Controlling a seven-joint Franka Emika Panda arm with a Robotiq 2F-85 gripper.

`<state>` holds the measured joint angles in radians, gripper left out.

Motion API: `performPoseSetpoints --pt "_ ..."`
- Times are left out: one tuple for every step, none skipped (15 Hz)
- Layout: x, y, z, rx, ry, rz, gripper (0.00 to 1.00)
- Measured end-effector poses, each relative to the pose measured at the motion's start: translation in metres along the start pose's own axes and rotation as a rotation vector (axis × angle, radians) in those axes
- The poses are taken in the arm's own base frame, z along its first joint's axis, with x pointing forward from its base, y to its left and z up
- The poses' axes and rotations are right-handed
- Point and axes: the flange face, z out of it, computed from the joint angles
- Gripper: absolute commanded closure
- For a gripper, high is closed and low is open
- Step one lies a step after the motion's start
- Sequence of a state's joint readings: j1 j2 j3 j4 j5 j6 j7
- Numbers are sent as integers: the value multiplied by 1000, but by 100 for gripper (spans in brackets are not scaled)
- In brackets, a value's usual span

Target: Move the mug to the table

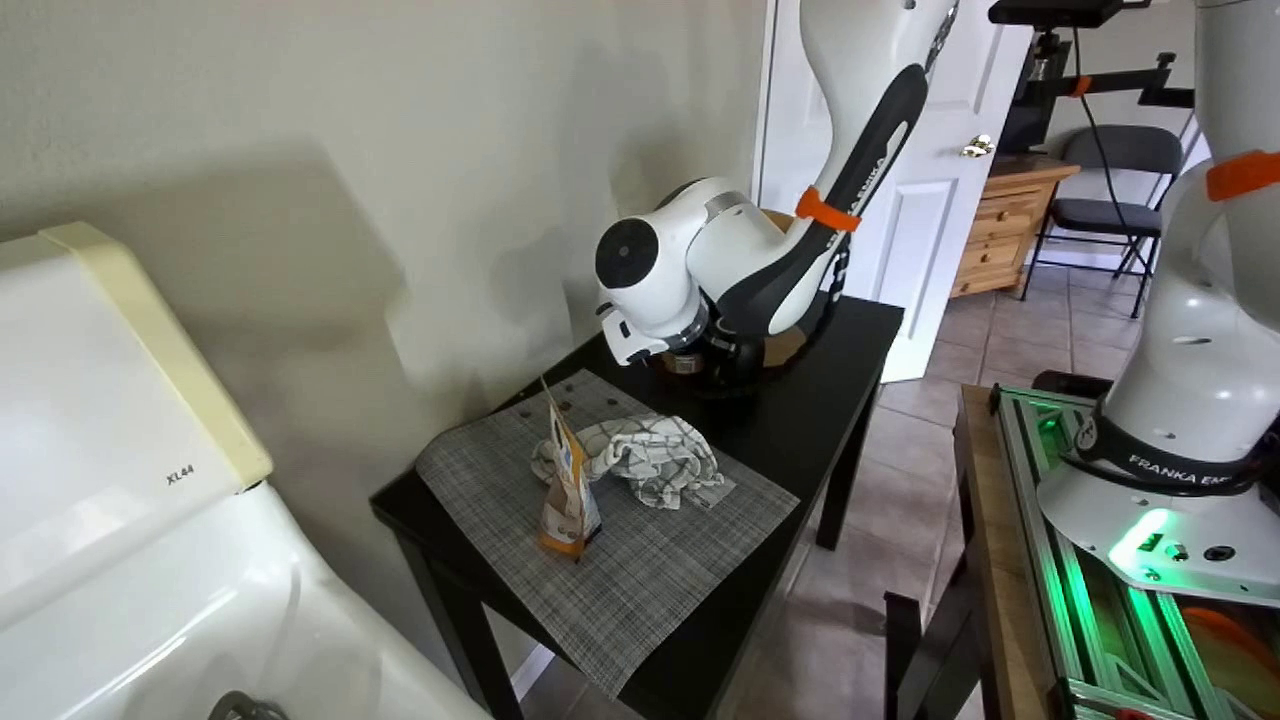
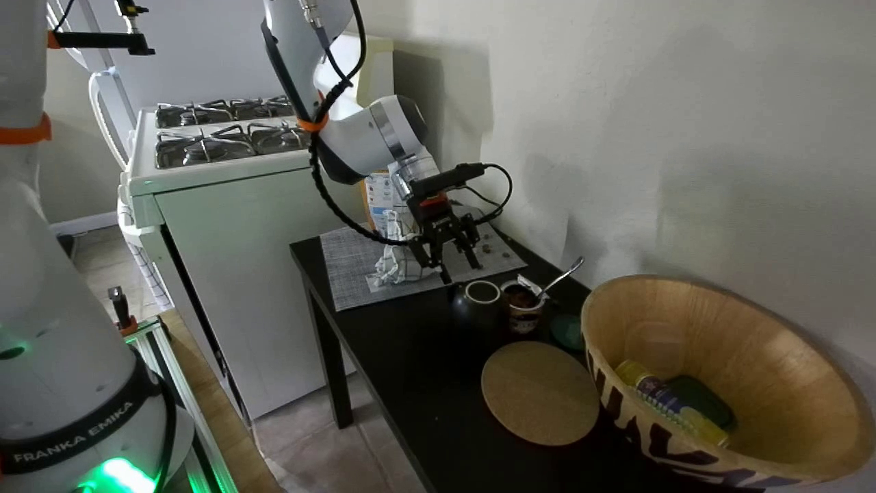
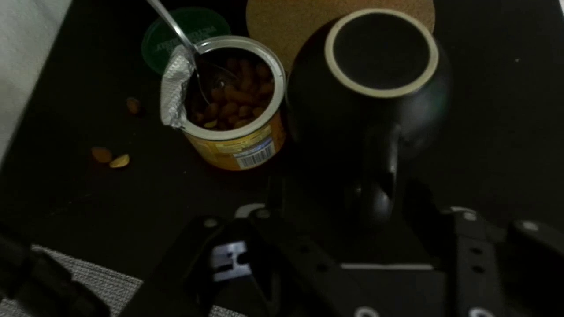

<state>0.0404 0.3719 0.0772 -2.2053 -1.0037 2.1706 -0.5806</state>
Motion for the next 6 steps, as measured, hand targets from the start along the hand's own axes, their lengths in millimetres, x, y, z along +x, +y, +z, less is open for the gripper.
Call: performPoseSetpoints --pt "-3 1 -5 -12 20 10 0" --pt "-8 1 -11 -25 50 24 0" --pt "-15 -1 -16 -36 95 46 0" --pt "-25 -5 -18 -43 146 72 0" --pt "-37 -11 -19 -48 197 100 0" --pt "-52 -19 -18 -54 248 132 0"
